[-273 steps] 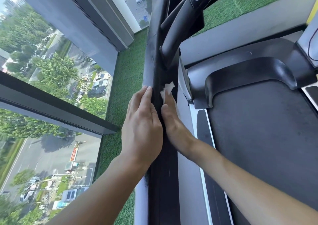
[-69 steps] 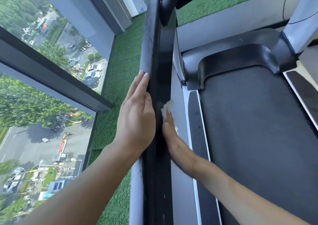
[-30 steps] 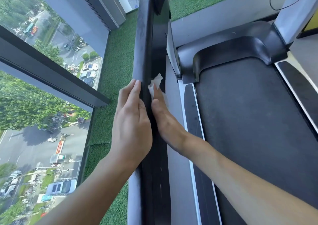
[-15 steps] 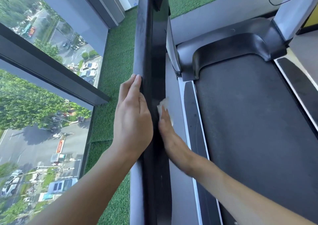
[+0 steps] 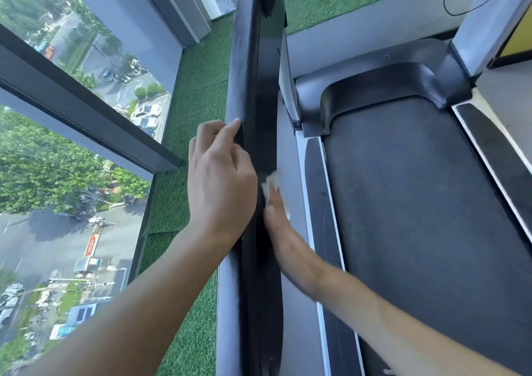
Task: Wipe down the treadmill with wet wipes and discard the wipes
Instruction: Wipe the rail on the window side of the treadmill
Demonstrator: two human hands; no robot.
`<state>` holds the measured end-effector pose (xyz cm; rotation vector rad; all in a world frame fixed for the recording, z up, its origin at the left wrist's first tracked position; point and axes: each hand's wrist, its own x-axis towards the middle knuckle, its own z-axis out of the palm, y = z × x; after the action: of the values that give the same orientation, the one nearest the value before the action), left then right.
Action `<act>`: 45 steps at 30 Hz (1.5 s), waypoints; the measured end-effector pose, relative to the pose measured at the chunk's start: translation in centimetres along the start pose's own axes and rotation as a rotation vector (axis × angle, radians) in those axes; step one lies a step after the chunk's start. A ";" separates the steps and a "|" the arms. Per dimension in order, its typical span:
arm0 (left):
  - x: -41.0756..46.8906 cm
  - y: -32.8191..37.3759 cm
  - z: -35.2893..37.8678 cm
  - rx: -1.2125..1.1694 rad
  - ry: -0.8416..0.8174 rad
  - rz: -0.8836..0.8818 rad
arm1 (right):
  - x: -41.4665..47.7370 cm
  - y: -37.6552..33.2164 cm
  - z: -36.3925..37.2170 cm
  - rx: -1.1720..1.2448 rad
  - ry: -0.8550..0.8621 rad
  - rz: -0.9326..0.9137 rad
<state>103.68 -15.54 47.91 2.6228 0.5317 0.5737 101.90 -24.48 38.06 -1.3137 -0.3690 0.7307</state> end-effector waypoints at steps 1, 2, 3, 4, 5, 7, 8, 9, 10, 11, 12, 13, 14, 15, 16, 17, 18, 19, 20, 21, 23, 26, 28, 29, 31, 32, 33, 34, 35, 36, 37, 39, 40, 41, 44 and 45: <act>-0.4 0.1 -0.2 -0.001 -0.008 -0.001 | 0.6 -0.7 -0.5 -0.047 -0.033 -0.043; -0.9 0.2 -0.5 -0.001 -0.019 0.004 | 1.5 -1.4 -0.7 -0.071 -0.033 -0.063; -1.7 0.2 -0.8 -0.001 -0.033 0.012 | 2.3 -2.5 -0.9 -0.067 0.002 -0.054; -2.6 0.2 -1.1 -0.004 -0.049 0.022 | 2.6 -3.4 -0.9 -0.052 0.039 -0.037; -3.8 0.0 -1.6 -0.013 -0.065 0.030 | 2.2 -3.7 -0.7 -0.052 0.045 -0.041; -5.8 -0.2 -2.2 -0.073 -0.086 0.021 | -0.7 -3.8 0.2 -0.073 -0.025 -0.082; -6.4 -0.3 -2.3 -0.108 -0.089 0.003 | -2.0 -3.8 0.4 -0.056 -0.070 -0.090; -6.7 -0.4 -2.2 -0.130 -0.084 -0.013 | -3.0 -3.5 0.4 -0.043 -0.099 -0.098; -6.8 -0.5 -2.1 -0.136 -0.079 -0.019 | -3.0 -3.4 0.2 -0.044 -0.106 -0.120; -6.8 -0.5 -2.1 -0.134 -0.075 -0.016 | -2.3 -3.6 -0.3 -0.046 -0.096 -0.128; -6.8 -0.5 -2.0 -0.135 -0.071 -0.013 | -1.0 -4.0 -0.7 -0.059 -0.082 -0.123; -6.7 -0.5 -2.0 -0.139 -0.071 -0.016 | 0.1 -4.7 -0.8 -0.069 -0.060 -0.109; -6.7 -0.5 -2.0 -0.144 -0.075 -0.023 | 0.8 -5.1 -0.8 -0.068 -0.041 -0.101; -6.8 -0.5 -2.0 -0.148 -0.080 -0.031 | 0.7 -5.1 -0.5 -0.063 -0.037 -0.098; -6.9 -0.5 -2.0 -0.152 -0.082 -0.037 | -0.1 -4.8 -0.2 -0.053 -0.049 -0.106; -7.0 -0.5 -2.0 -0.152 -0.085 -0.038 | -1.5 -4.1 0.2 -0.048 -0.078 -0.125; -7.1 -0.4 -2.1 -0.148 -0.087 -0.034 | -3.3 -3.4 0.7 -0.048 -0.126 -0.151; -7.0 -0.3 -2.2 -0.141 -0.087 -0.030 | -5.0 -3.0 1.0 -0.048 -0.172 -0.175; -7.0 -0.3 -2.2 -0.135 -0.087 -0.026 | -6.0 -2.6 1.0 -0.042 -0.198 -0.176; -7.0 -0.2 -2.2 -0.130 -0.084 -0.026 | -5.9 -2.3 0.7 -0.033 -0.207 -0.158; -7.0 -0.2 -2.2 -0.121 -0.075 -0.031 | -3.5 -2.3 -0.1 -0.002 -0.169 -0.093; -7.2 -0.2 -2.1 -0.119 -0.064 -0.037 | -0.1 -2.7 -0.8 -0.019 -0.069 -0.035; -7.2 -0.2 -2.1 -0.114 -0.061 -0.033 | -1.1 -1.6 -0.2 -0.006 -0.075 -0.031; -7.2 -0.2 -2.0 -0.112 -0.060 -0.034 | -2.7 -1.0 0.2 0.022 -0.105 -0.050; -7.3 -0.1 -2.1 -0.106 -0.063 -0.034 | -5.1 -0.1 1.1 -0.009 -0.146 -0.126; -7.3 -0.1 -2.0 -0.106 -0.065 -0.031 | -4.9 0.1 1.2 -0.015 -0.122 -0.121; -7.3 -0.1 -2.0 -0.108 -0.067 -0.027 | -3.7 -0.3 1.1 -0.018 -0.059 -0.065; -7.2 -0.2 -2.0 -0.112 -0.066 -0.023 | -2.2 -0.8 0.8 -0.013 -0.021 0.023; -7.2 -0.3 -2.0 -0.118 -0.064 -0.021 | -1.2 -1.1 0.1 0.002 -0.017 0.054; -7.2 -0.5 -1.9 -0.123 -0.060 -0.019 | -0.6 -1.4 -0.4 -0.003 -0.039 0.046; -7.2 -0.5 -1.9 -0.127 -0.058 -0.018 | -0.3 -1.5 -0.4 -0.031 -0.037 0.024; -7.2 -0.5 -1.9 -0.131 -0.061 -0.014 | -1.4 -0.6 0.2 -0.023 -0.025 0.011; -7.3 -0.5 -1.9 -0.136 -0.062 -0.011 | -2.7 0.1 0.7 -0.024 -0.046 0.005; -7.3 -0.4 -1.9 -0.140 -0.063 -0.007 | -4.5 0.3 1.1 -0.023 -0.077 0.002; -7.3 -0.6 -2.0 -0.138 -0.059 -0.002 | -6.2 0.7 1.1 0.009 -0.122 0.017; -7.2 -0.6 -2.0 -0.138 -0.060 0.001 | -5.3 0.4 0.9 0.032 -0.101 0.050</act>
<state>96.50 -17.65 47.03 2.5018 0.4553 0.5108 97.36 -27.38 38.72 -1.2629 -0.4049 0.8437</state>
